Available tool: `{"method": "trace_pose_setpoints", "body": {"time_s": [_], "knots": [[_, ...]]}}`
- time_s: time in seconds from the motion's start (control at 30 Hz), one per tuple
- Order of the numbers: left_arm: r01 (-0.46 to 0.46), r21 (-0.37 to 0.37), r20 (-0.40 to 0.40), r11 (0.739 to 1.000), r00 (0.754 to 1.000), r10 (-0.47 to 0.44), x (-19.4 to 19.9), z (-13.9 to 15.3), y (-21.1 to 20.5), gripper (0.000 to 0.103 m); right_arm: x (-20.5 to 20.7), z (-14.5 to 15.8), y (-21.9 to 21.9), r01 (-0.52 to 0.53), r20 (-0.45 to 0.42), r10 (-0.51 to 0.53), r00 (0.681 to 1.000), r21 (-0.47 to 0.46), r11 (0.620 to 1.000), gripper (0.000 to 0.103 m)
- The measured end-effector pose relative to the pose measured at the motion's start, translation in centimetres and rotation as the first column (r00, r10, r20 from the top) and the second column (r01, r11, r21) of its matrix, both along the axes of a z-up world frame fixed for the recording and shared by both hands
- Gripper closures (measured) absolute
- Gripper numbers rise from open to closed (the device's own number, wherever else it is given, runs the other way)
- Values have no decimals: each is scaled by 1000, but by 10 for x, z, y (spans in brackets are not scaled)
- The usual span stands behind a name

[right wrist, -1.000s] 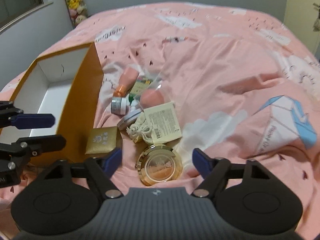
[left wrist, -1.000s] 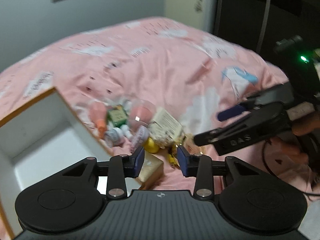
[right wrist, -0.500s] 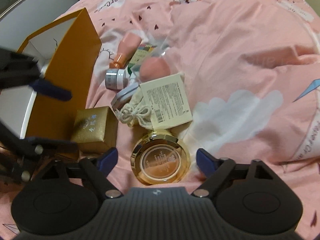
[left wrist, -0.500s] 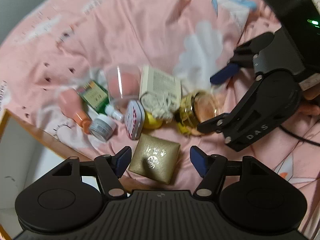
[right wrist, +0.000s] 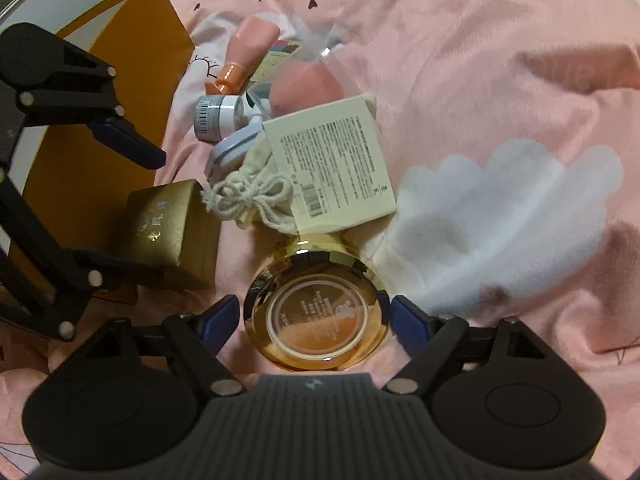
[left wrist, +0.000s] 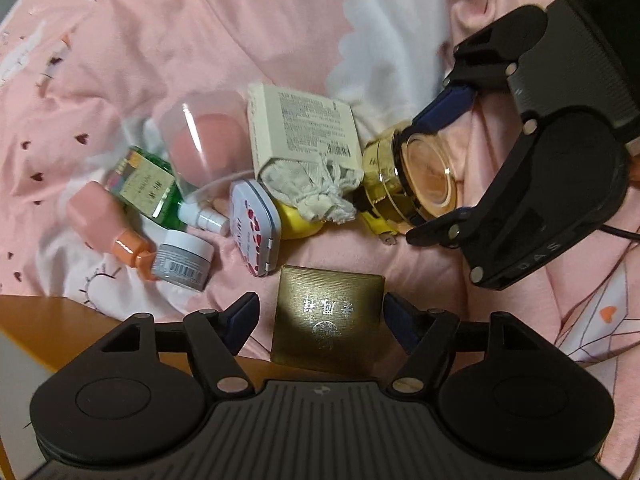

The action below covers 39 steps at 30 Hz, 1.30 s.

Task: Organize rigid objects
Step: 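Grasp the gold square box with left tool while right tool grasps gold compact, then carry both items into the box and open both tools to release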

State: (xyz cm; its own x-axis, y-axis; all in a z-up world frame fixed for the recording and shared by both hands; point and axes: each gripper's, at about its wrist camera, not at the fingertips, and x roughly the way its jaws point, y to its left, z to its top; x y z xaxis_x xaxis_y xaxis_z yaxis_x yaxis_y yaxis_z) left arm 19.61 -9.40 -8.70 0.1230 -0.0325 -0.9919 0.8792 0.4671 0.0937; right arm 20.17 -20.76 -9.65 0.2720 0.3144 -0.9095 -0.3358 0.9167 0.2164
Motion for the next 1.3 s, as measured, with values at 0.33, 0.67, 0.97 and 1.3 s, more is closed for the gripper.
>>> {"method": "trace_pose_setpoints", "body": {"time_s": [0.33, 0.67, 0.97, 1.3], "knots": [[-71, 16, -25, 997, 997, 71, -1, -22, -1, 32, -2, -4, -3, 16, 6, -16, 1000, 32, 999, 28], [-279, -162, 264, 947, 912, 314, -53, -2, 16, 34, -15, 12, -10, 29, 77, -33, 996, 41, 999, 28], [-385, -415, 410, 825, 730, 547, -84, 73, 28, 34, -34, 75, -11, 9, 273, -1, 962, -28, 1000, 28], [-487, -548, 466, 680, 498, 732, -117, 127, 87, 34, -53, 154, 38, -206, 455, 196, 868, -29, 978, 28]]}}
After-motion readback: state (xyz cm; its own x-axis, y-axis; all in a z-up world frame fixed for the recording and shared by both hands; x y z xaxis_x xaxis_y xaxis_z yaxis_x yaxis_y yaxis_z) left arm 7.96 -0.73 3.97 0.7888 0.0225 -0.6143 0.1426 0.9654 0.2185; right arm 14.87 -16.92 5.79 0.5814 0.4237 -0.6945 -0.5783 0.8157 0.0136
